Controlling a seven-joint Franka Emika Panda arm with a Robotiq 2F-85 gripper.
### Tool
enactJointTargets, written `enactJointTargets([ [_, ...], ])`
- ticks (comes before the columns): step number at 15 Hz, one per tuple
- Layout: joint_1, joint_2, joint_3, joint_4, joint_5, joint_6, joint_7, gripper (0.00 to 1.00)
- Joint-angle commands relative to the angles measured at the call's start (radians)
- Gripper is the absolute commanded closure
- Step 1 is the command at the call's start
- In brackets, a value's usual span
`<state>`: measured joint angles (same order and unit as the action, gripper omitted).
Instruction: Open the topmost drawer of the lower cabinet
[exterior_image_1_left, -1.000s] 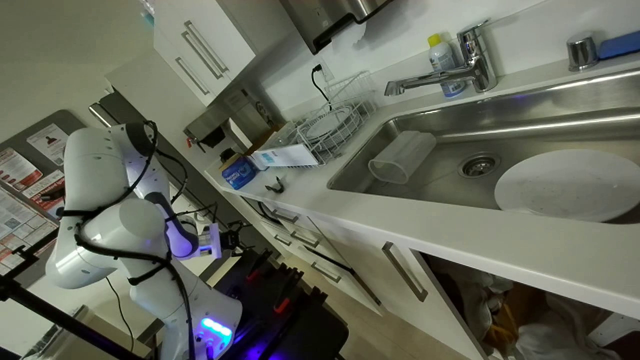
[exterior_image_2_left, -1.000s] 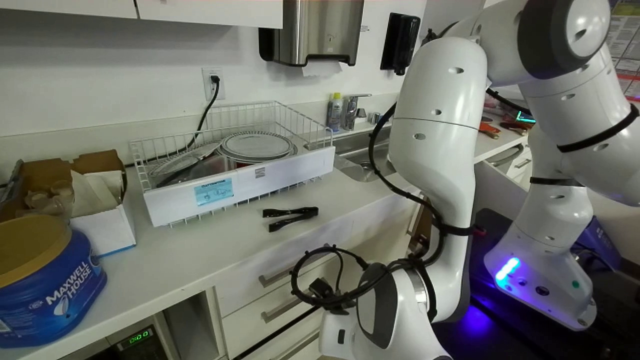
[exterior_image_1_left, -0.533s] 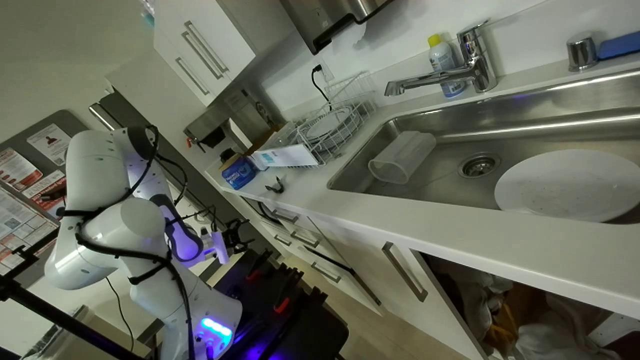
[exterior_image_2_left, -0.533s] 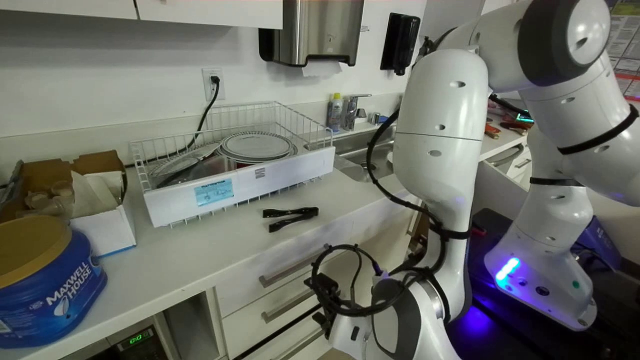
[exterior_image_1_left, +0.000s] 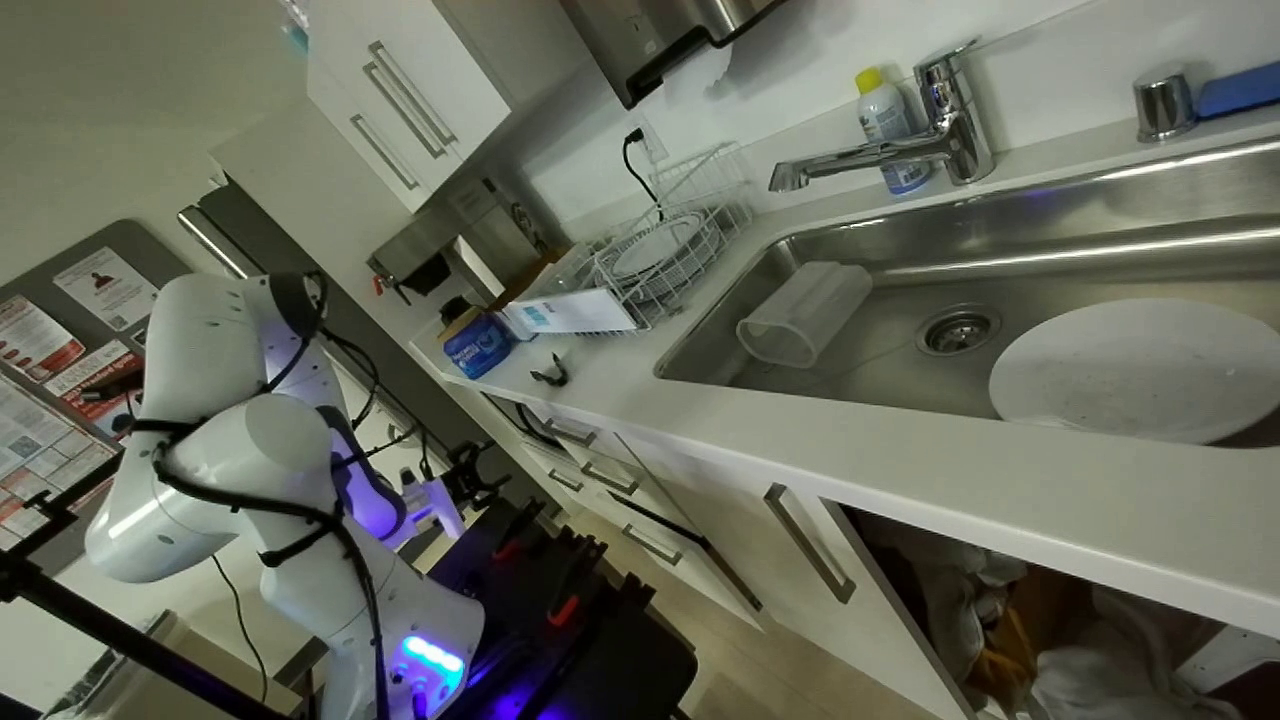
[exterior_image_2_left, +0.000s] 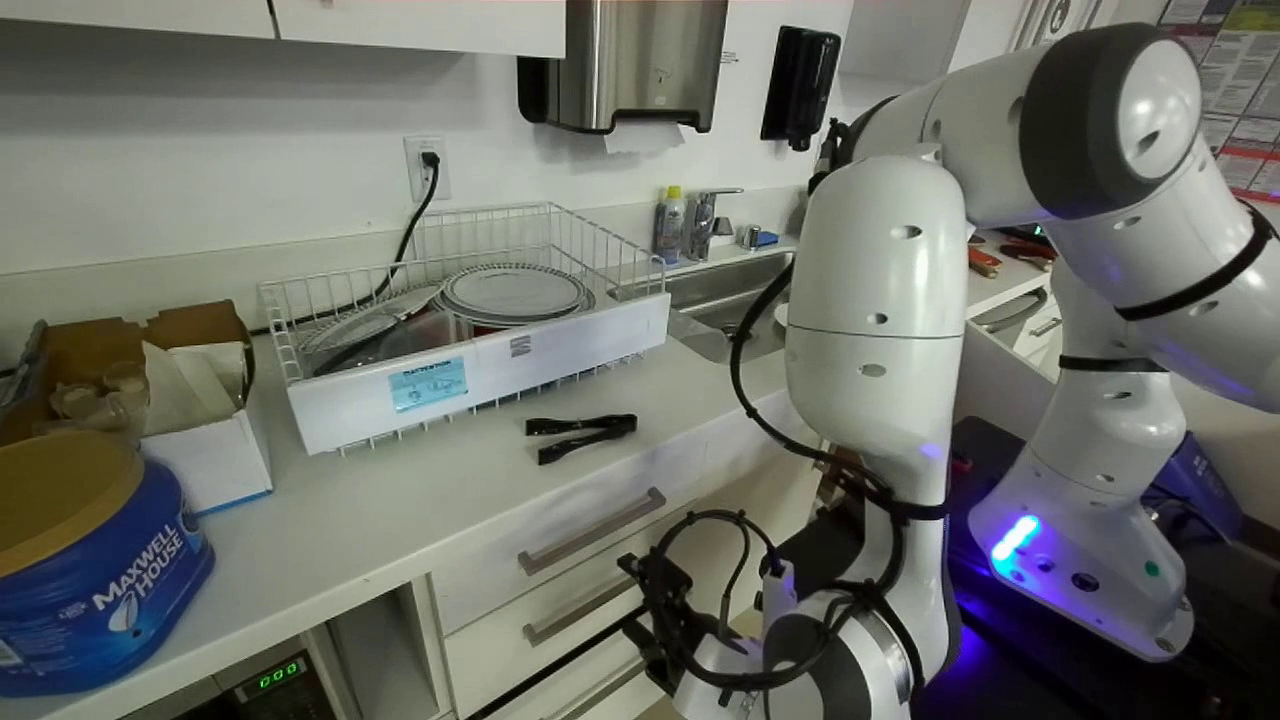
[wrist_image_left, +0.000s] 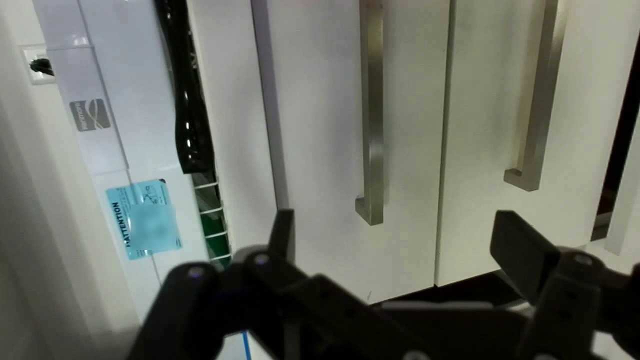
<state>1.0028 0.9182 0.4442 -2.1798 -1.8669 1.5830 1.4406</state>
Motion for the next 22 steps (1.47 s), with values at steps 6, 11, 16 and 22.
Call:
enactJointTargets([
  [6, 0.010, 0.031, -0.017, 0.051, -0.013, -0.115, 0.036, 0.00],
  [11, 0.021, 0.109, -0.050, 0.152, -0.019, -0.261, 0.069, 0.00],
  [16, 0.008, 0.216, -0.073, 0.295, -0.044, -0.254, 0.035, 0.00],
  [22, -0.001, 0.231, -0.070, 0.309, -0.037, -0.240, 0.023, 0.00],
])
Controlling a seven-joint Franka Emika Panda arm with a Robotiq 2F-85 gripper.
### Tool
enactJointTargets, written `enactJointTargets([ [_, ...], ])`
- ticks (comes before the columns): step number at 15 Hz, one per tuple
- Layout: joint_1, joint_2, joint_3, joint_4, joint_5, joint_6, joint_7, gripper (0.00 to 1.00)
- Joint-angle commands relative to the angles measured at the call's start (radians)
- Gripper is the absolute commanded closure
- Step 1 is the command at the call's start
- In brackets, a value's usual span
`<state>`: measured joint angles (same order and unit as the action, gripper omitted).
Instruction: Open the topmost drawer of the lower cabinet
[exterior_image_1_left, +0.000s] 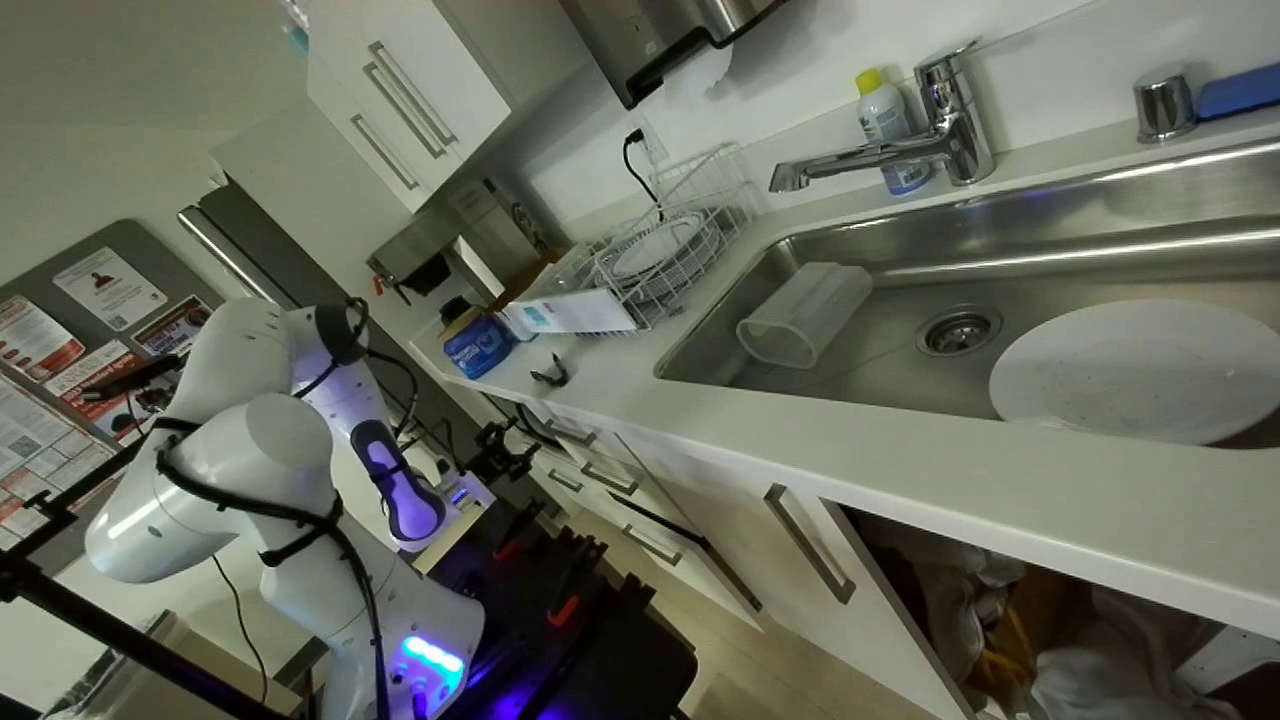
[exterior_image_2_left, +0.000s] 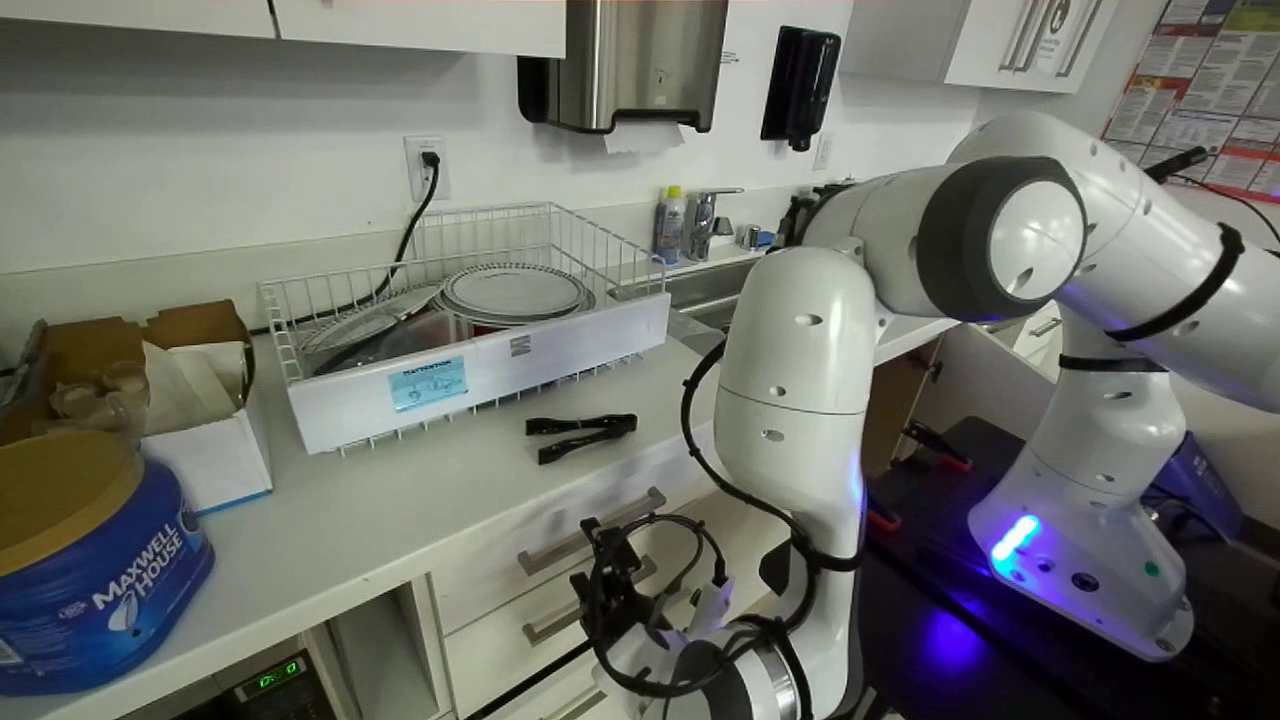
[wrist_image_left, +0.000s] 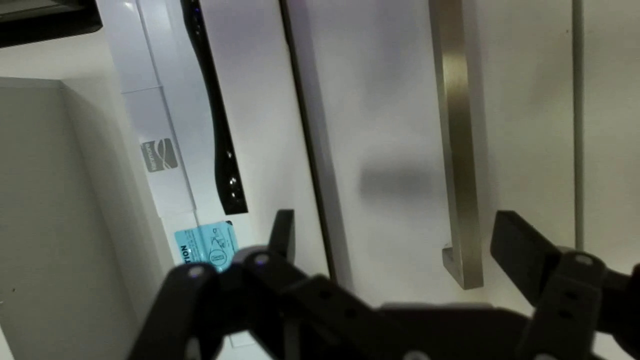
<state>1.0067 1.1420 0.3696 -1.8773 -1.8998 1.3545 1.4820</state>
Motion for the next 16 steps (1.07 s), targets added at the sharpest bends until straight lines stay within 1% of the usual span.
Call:
enactJointTargets([
  [1, -0.005, 0.015, 0.001, 0.017, -0.008, -0.009, -0.025, 0.00],
  [8, -0.007, 0.069, -0.032, 0.080, -0.057, 0.006, -0.043, 0.00],
  [13, -0.013, 0.120, -0.047, 0.163, -0.118, 0.027, -0.086, 0.00],
  [16, -0.011, 0.150, -0.052, 0.214, -0.123, 0.014, -0.115, 0.00],
])
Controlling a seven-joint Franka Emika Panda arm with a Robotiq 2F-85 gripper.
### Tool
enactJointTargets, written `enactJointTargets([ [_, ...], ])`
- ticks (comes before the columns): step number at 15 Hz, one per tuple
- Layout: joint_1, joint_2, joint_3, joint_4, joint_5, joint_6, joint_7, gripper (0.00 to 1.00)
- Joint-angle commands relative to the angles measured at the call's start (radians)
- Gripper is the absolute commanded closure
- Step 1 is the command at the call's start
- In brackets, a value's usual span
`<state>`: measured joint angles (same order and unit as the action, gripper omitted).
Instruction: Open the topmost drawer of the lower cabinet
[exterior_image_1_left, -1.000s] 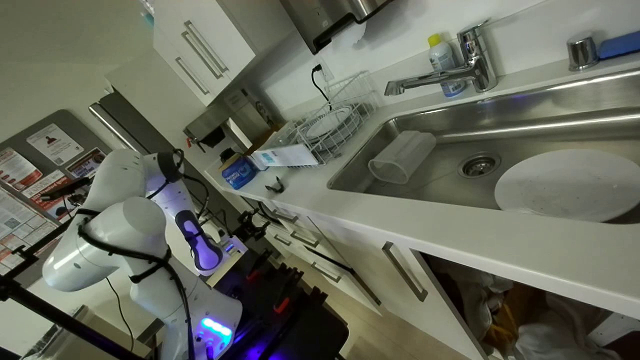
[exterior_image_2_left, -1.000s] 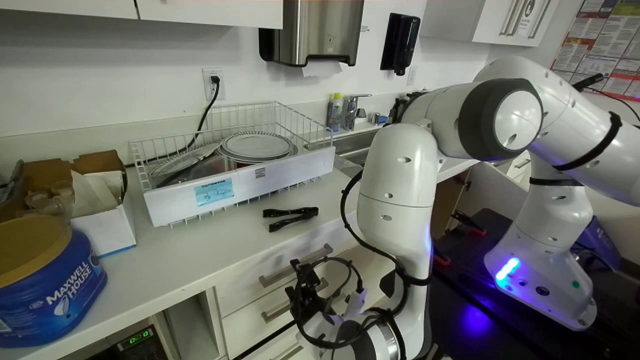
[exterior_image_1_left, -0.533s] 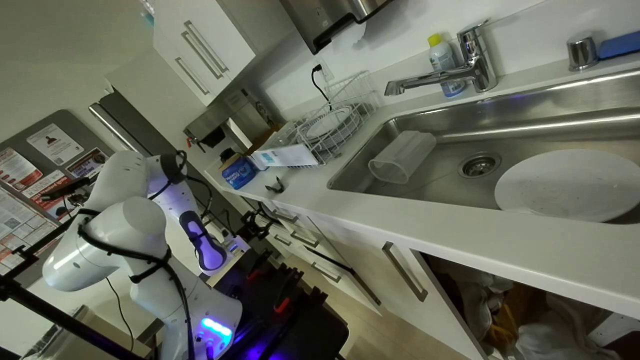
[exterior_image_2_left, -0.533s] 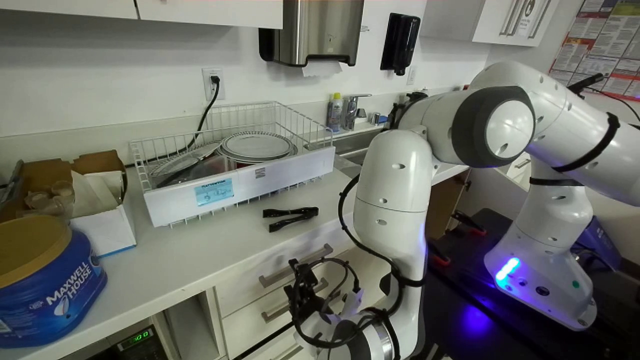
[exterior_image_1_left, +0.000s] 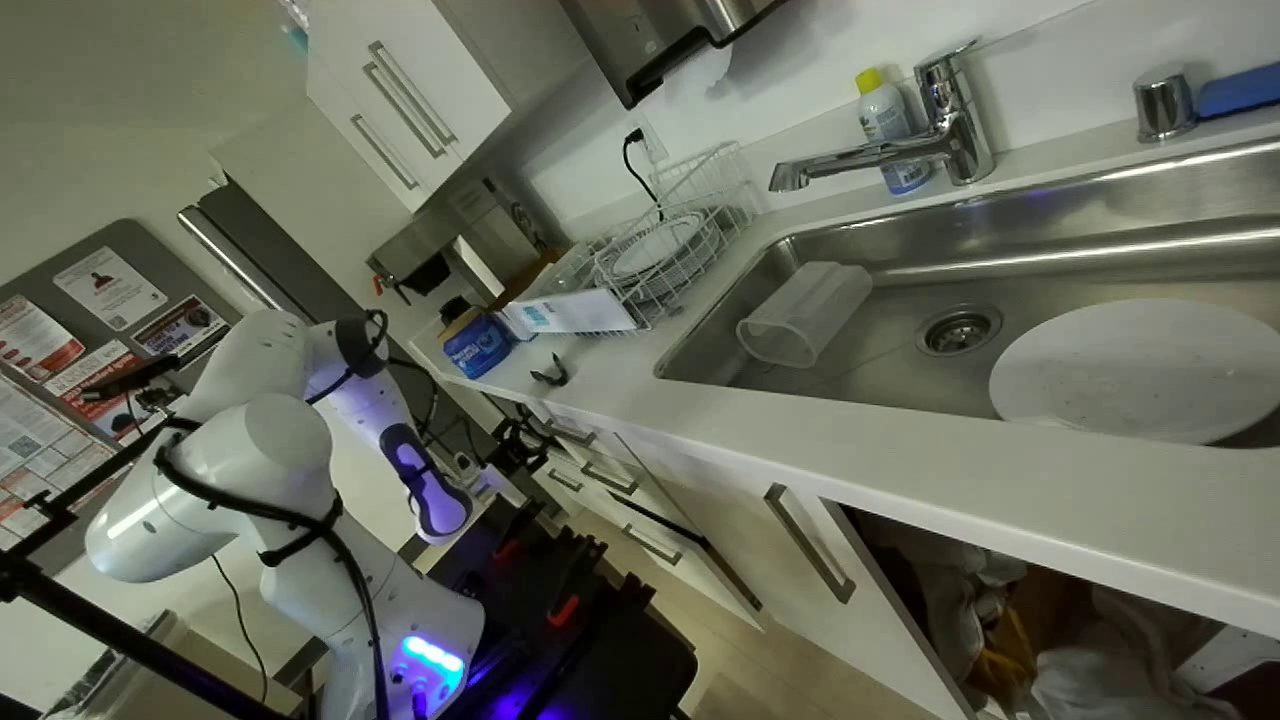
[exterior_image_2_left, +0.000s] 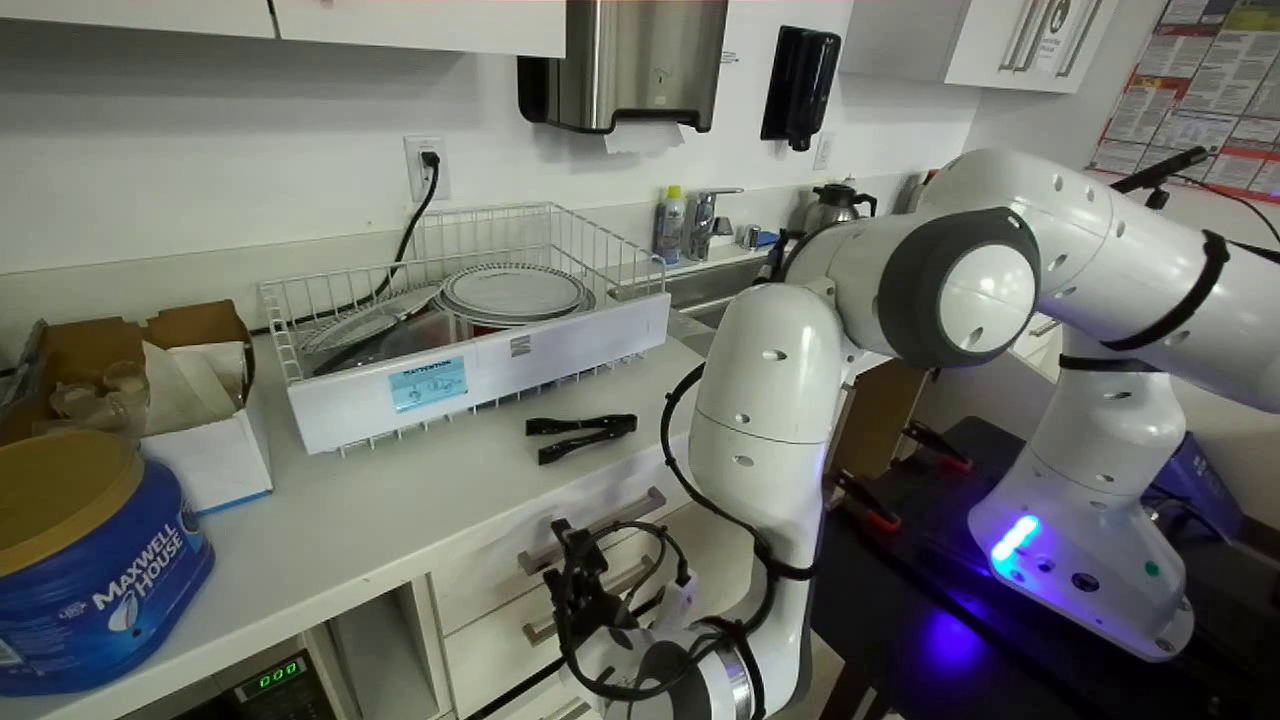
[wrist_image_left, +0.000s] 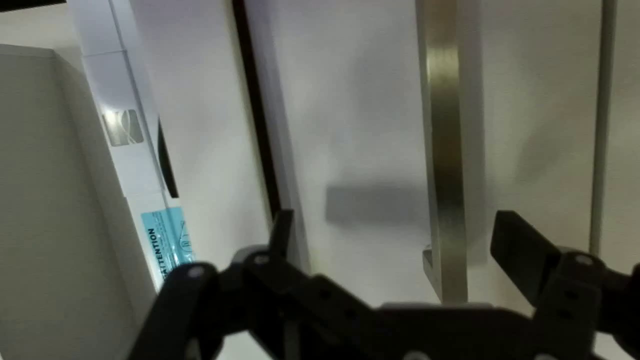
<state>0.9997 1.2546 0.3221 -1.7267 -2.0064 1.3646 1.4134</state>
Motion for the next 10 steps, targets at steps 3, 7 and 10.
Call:
enactJointTargets([
  [3, -0.003, 0.060, -0.008, 0.099, -0.008, -0.002, -0.058, 0.00],
  [7, 0.002, 0.083, -0.011, 0.127, -0.006, -0.007, -0.064, 0.29],
  [10, 0.005, 0.094, -0.011, 0.139, -0.004, -0.009, -0.062, 0.47],
])
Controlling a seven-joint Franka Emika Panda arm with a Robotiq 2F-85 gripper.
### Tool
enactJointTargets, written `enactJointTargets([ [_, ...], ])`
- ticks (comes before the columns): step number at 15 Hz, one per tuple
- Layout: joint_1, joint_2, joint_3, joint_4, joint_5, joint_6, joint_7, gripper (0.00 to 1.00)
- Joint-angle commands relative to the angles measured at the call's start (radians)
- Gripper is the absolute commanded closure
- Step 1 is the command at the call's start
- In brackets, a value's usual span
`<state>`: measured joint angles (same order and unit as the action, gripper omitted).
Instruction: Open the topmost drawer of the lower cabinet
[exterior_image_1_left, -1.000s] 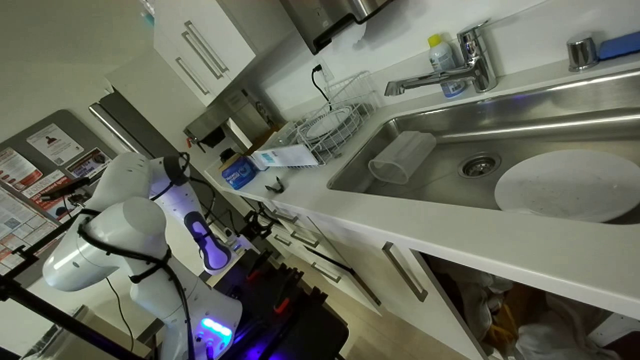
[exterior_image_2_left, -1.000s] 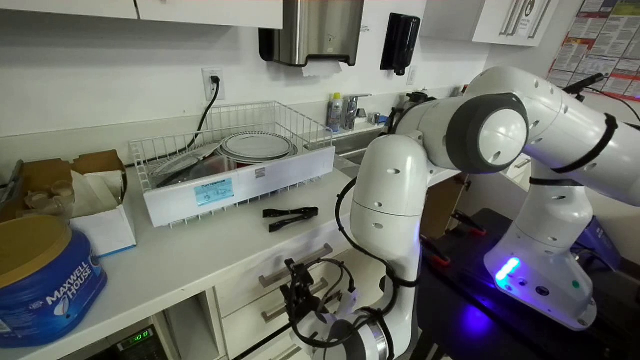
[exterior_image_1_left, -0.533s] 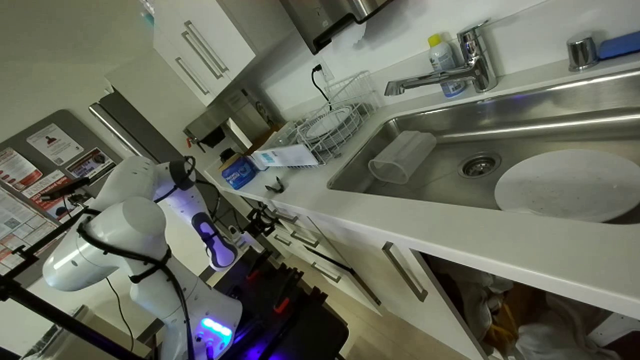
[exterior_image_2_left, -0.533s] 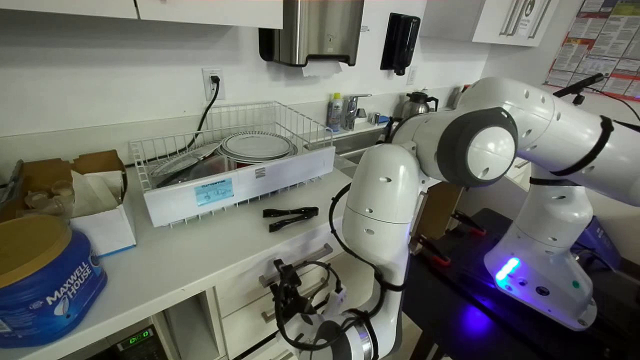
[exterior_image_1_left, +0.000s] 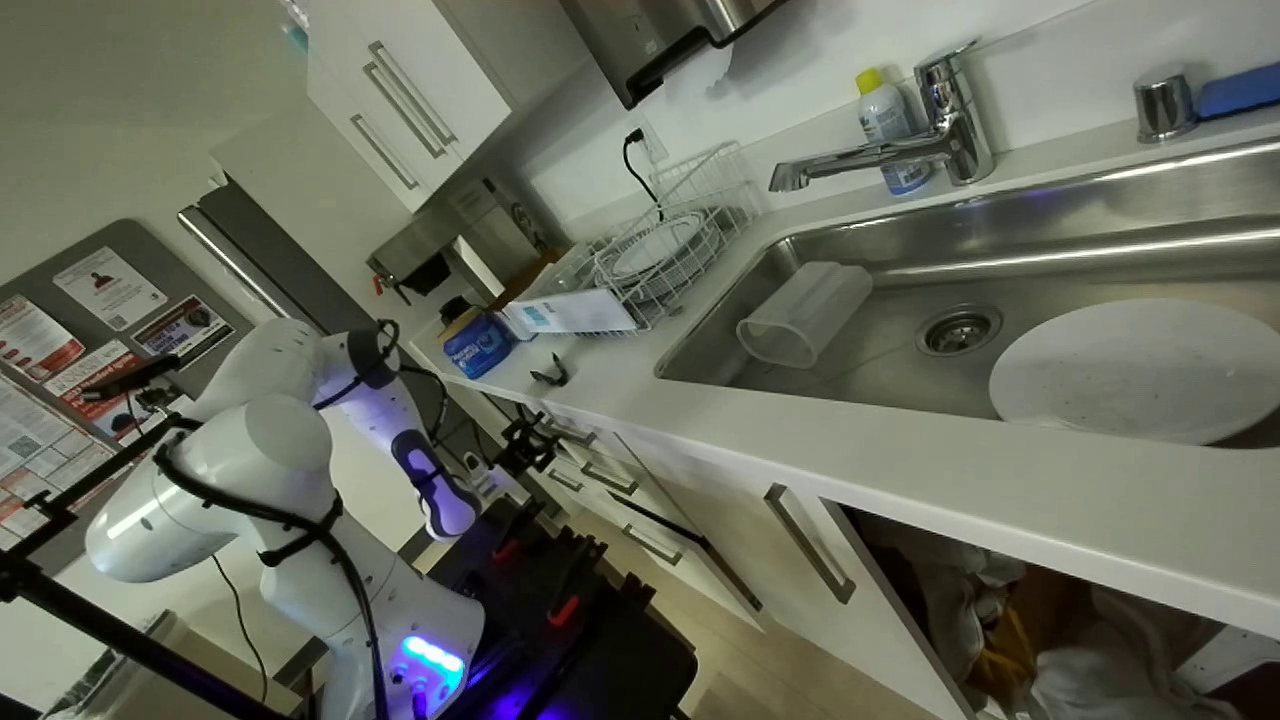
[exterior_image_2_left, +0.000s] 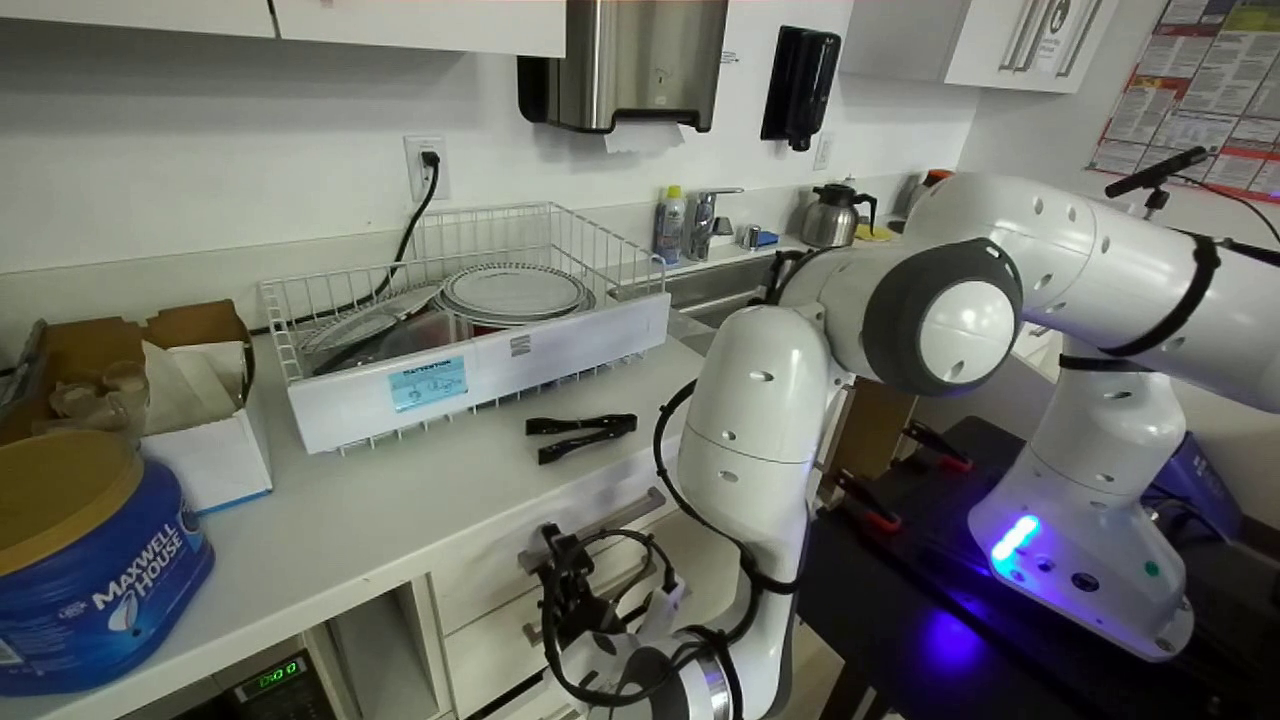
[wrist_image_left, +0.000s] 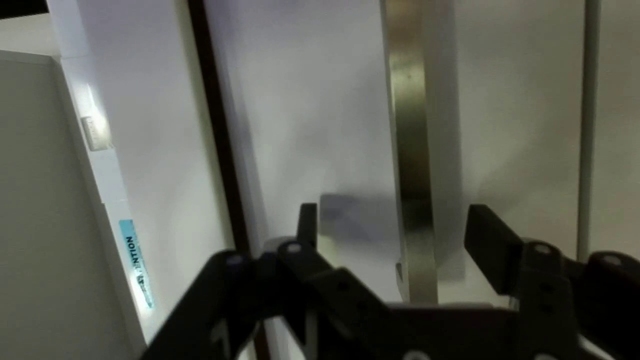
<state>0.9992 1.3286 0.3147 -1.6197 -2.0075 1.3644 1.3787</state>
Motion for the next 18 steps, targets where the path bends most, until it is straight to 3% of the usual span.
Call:
enactJointTargets([
  [1, 0.006, 0.022, -0.003, 0.034, -0.001, -0.011, -0.027, 0.54],
  [7, 0.009, 0.028, -0.003, 0.038, 0.001, -0.019, -0.017, 0.99],
  [12, 0.022, 0.034, 0.008, 0.037, 0.013, -0.044, -0.023, 0.96],
  [18, 0.081, 0.063, 0.058, 0.030, 0.103, -0.157, 0.035, 0.96],
])
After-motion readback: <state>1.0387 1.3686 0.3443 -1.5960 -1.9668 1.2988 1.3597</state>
